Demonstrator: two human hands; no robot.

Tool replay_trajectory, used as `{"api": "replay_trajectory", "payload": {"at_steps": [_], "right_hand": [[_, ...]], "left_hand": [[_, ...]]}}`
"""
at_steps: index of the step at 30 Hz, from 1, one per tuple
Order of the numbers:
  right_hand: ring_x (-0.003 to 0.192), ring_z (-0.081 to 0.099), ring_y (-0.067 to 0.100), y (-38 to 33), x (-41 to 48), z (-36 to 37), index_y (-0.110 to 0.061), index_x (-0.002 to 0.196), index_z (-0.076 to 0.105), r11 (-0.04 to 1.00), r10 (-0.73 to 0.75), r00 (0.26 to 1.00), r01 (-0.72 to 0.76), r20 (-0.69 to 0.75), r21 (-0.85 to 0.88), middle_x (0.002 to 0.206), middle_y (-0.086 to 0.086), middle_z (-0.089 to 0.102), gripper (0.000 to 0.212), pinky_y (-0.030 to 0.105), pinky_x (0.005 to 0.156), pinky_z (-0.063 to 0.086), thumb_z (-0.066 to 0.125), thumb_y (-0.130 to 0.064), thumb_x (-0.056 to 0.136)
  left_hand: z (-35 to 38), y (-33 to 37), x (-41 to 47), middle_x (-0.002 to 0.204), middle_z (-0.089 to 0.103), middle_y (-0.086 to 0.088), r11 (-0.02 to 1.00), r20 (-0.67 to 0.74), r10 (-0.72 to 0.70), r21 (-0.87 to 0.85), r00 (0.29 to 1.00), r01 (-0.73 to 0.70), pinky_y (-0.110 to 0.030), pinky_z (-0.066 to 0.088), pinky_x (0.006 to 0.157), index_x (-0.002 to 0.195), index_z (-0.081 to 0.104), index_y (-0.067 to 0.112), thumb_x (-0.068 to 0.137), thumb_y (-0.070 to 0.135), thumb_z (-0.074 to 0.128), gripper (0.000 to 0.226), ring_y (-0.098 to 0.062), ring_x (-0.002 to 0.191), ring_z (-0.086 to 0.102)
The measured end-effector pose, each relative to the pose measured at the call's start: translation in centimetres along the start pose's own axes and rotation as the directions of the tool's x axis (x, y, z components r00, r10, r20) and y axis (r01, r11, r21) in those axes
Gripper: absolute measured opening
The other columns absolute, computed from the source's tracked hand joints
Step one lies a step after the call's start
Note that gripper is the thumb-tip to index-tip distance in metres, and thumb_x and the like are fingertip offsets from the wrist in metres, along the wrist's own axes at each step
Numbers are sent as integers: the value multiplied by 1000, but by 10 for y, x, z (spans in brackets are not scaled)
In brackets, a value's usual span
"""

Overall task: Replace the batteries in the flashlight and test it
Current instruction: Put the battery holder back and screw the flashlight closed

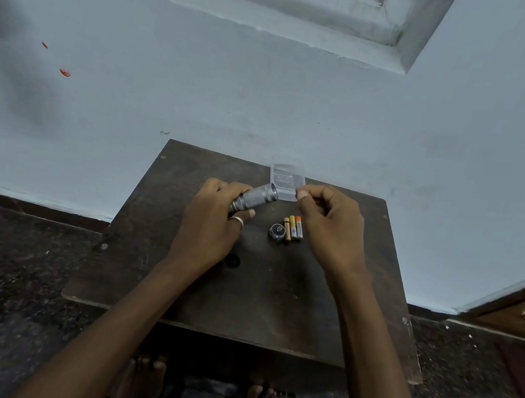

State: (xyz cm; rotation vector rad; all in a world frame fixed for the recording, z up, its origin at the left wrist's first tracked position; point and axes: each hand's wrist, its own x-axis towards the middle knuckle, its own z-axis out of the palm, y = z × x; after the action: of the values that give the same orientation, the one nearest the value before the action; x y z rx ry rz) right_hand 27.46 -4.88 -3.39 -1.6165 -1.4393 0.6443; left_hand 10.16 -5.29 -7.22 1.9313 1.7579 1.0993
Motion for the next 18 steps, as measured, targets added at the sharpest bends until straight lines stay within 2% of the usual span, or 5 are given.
{"api": "replay_trajectory", "payload": {"at_steps": [3, 6, 8, 14, 18], "right_hand": [[85, 64, -2, 2, 0, -10, -18, 104, 77, 980, -23, 985, 55, 169, -191, 97, -6, 74, 16, 12, 83, 45, 69, -16, 91], [118, 57, 24, 7, 1, -6, -21, 118, 73, 874, -52, 946, 198, 320, -443, 123, 3, 68, 33, 26, 97, 34, 76, -28, 85], [122, 50, 32, 11, 2, 1, -26, 124, 69, 787, -22, 925, 250, 380, -563, 126, 7, 61, 44, 33, 99, 32, 76, -39, 84], [115, 40, 33, 12, -1, 12, -18, 114, 69, 726, 8, 905, 287, 425, -625, 118, 8, 51, 30, 40, 97, 42, 71, -35, 89], [102, 55, 20, 12, 1, 12, -18, 95, 72, 870, -78, 940, 226, 331, -437, 103, 0, 63, 17, 25, 79, 37, 75, -31, 85]], "left_hand": [[1, -3, 2, 104, 58, -3, 1000, -7, -13, -14, 1000, 13, -18, 29, 71, 120, 66, 25, 87, 22, 70, 34, -8, 85, 47], [1, -3, 2, 102, 58, -4, 999, -10, -17, -38, 1000, 17, -16, 28, 69, 119, 66, 23, 87, 21, 70, 32, -9, 85, 47], [1, -2, 3, 102, 58, -3, 998, -6, -18, -61, 1000, 18, -15, 29, 68, 118, 66, 23, 87, 20, 70, 32, -8, 86, 47], [0, -3, 4, 101, 60, 1, 995, -9, -13, -100, 1000, 12, 1, 31, 74, 115, 69, 24, 85, 19, 72, 31, -4, 83, 48], [0, -3, 5, 101, 60, 6, 992, -22, -2, -123, 1000, -1, 2, 30, 75, 115, 69, 24, 85, 18, 73, 31, -1, 86, 48]]}}
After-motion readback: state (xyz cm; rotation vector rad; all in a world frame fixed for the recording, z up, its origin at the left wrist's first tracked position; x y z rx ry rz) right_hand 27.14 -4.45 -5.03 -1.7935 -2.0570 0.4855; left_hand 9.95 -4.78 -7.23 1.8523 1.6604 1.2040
